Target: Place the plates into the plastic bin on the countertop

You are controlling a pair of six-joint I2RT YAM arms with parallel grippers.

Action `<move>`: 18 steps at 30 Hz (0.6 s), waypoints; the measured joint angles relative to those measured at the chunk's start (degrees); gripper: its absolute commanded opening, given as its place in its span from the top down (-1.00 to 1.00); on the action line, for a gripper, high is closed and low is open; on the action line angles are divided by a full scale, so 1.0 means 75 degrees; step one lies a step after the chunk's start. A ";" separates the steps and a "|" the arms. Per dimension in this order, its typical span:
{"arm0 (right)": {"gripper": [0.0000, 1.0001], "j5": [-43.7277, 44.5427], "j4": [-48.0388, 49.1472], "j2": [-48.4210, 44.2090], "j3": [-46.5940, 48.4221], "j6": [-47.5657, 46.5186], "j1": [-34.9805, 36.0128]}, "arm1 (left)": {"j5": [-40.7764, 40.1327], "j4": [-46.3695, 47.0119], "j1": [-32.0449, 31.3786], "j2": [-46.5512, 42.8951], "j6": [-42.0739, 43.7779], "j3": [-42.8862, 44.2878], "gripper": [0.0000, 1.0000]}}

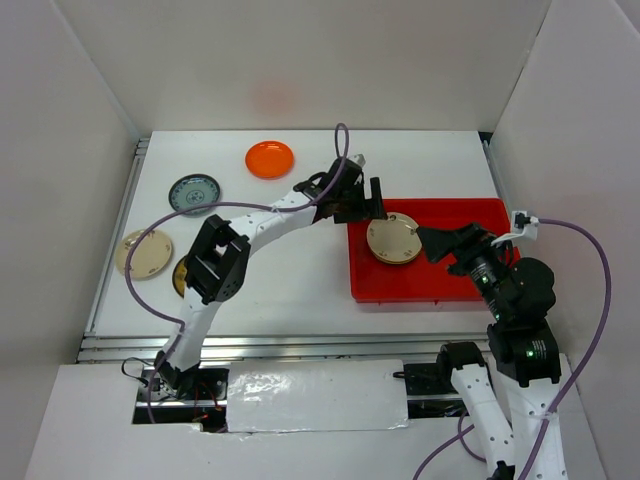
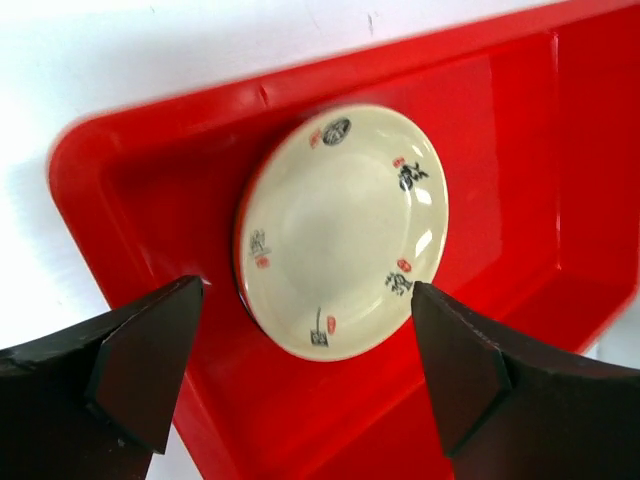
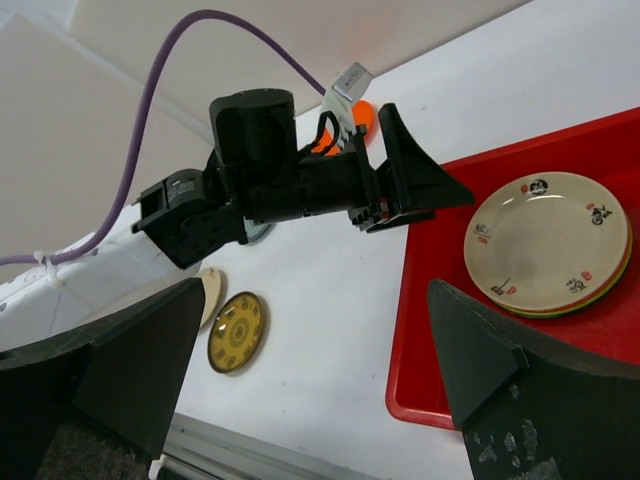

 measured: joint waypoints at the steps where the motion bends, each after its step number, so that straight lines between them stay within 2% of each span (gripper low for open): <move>1: -1.00 -0.0023 0.0000 0.0000 0.0000 -0.0003 -0.0003 | -0.0015 -0.0026 -0.0020 -0.0061 0.0015 -0.0032 -0.99; 3: -1.00 -0.0090 0.0006 0.0009 0.0000 -0.0012 -0.0006 | -0.0157 -0.0105 -0.0038 -0.0344 0.0067 -0.0233 -0.99; 6: -1.00 -0.0542 0.0236 0.0070 -0.0105 -0.0035 -0.0015 | -0.0775 -0.0402 -0.0070 -0.1463 0.0114 -0.1145 -0.98; 9: -1.00 -0.1428 0.0997 0.0443 -0.0574 0.0082 0.0009 | -0.1827 -0.0717 0.0152 -0.3462 -0.0230 -0.2734 -0.99; 11: -1.00 -0.1725 0.1725 0.0892 -0.1090 0.0338 0.0254 | -0.2480 -0.1166 0.0656 -0.4916 -0.0475 -0.3608 -0.98; 13: -1.00 -0.1786 0.2457 0.1536 -0.1644 0.0609 0.0871 | -0.3063 -0.1591 0.1408 -0.6231 -0.0694 -0.4301 -0.99; 14: -1.00 -0.1550 0.2646 0.2124 -0.1734 0.0694 0.1507 | -0.3238 -0.1772 0.1947 -0.6808 -0.0714 -0.4610 -0.99; 18: -1.00 -0.0918 0.3722 0.4797 -0.1180 0.0851 0.3972 | -0.3576 -0.2783 0.4217 -0.8151 -0.0466 -0.5406 -0.99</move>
